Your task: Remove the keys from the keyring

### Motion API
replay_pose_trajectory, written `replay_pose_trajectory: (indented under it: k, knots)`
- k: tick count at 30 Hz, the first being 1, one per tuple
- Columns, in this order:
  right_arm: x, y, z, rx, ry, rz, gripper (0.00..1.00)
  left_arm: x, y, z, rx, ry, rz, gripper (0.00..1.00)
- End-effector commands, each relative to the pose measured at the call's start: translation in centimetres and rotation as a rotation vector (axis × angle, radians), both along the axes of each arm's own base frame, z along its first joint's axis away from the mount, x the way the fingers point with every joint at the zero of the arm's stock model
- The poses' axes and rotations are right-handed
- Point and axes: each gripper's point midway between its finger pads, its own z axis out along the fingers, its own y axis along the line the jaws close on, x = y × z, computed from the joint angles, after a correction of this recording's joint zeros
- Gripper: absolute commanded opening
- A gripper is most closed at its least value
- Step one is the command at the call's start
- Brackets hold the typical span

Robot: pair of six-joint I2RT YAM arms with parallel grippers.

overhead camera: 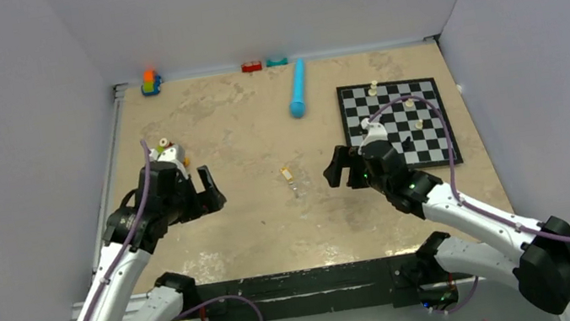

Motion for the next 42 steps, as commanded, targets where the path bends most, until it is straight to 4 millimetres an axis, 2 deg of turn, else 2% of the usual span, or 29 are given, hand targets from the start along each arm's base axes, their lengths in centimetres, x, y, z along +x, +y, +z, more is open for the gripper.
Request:
replay_pose_trajectory:
  k: [1,4,9,15,21,25,35,42]
  knots:
    - [0.6,0.4,1.4,0.029,-0.009,-0.034,0.97,0.3,-0.4,0.7,-0.021,-0.049,-0.02,1.0]
    - [0.4,0.7,1.0,0.023,0.003,-0.035,0.97,0.2,-0.7,0.4,-0.028,-0.031,-0.036,1.0]
    - [0.4,0.9,0.5,0.024,0.012,-0.042,0.97,1.4,-3.5,-1.0,-0.134,-0.002,-0.102,0.97]
    - [-0.1,1.2,0.6,0.028,0.021,-0.033,0.97,5.2,-6.9,-1.9,-0.192,0.005,-0.171,0.95]
    - [-0.4,0.4,0.8,0.022,0.011,-0.05,0.97,8.5,-10.5,-4.0,-0.221,0.047,-0.249,0.8]
    - [-0.8,0.4,0.5,0.026,0.018,-0.042,0.97,10.1,-12.5,-5.4,-0.209,0.063,-0.28,0.76]
    - [-1.0,0.3,-0.4,0.004,0.039,-0.031,0.97,12.0,-17.9,-8.8,-0.274,0.133,-0.319,0.68]
    - [-1.1,0.3,-0.1,0.012,0.032,-0.027,0.97,12.8,-19.6,-11.3,-0.249,0.173,-0.319,0.59]
